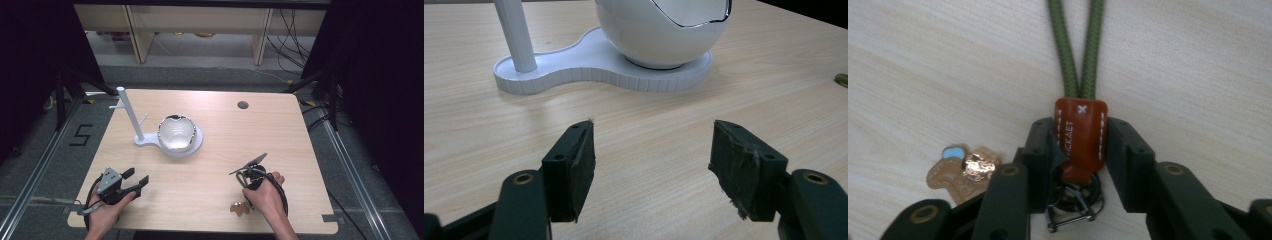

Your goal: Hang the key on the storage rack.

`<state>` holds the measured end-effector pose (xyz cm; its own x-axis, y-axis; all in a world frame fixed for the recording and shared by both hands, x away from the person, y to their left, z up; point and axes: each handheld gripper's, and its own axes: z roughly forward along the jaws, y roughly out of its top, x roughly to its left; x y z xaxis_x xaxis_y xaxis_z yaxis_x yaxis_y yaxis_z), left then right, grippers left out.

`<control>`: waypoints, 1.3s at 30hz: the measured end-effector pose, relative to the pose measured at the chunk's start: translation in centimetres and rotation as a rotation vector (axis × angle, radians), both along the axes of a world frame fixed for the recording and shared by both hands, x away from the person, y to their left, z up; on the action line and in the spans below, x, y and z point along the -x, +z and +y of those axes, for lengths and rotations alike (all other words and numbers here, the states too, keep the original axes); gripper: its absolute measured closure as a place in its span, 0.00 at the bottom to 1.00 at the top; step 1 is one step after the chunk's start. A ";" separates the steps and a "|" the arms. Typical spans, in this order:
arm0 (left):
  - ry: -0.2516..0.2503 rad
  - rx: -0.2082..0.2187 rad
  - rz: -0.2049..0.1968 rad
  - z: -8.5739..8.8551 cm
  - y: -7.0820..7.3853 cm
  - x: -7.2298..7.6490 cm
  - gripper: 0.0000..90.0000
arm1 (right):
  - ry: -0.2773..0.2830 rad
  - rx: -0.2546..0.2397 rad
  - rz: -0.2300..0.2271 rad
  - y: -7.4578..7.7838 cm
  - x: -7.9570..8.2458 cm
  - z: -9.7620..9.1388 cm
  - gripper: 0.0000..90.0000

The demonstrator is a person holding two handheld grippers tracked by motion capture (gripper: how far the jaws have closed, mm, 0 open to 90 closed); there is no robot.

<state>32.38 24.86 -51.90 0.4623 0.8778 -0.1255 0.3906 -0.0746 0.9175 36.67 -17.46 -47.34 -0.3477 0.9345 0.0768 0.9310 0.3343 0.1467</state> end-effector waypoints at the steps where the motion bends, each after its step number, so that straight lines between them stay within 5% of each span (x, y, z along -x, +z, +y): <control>1: -0.001 -0.001 0.000 0.0 0.0 0.0 0.38 | 0.002 0.005 -0.001 0.0 0.1 0.0 0.74; 12: -0.001 -0.009 -0.005 0.0 0.0 0.0 0.38 | -0.016 -0.034 -0.046 0.5 0.5 -0.1 0.76; 19: 0.006 -0.004 -0.003 0.0 0.0 0.0 0.38 | -0.007 -0.044 -0.129 0.6 1.0 -0.2 0.76; 33: 0.013 0.000 -0.008 0.1 0.0 0.1 0.38 | -0.027 -0.129 -0.211 0.6 2.0 -0.9 0.76; 34: 0.008 0.010 -0.014 0.1 0.0 0.0 0.38 | -0.003 -0.144 -0.249 0.4 2.0 -1.1 0.76; 39: 0.009 0.008 -0.017 0.1 0.0 0.0 0.38 | 0.021 -0.167 -0.297 0.4 2.1 -1.4 0.76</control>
<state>32.33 24.93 -51.90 0.4562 0.8811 -0.1246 0.3756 -0.0637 0.9246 34.54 -18.89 -46.90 -0.3968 0.9099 0.1206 0.8324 0.3013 0.4652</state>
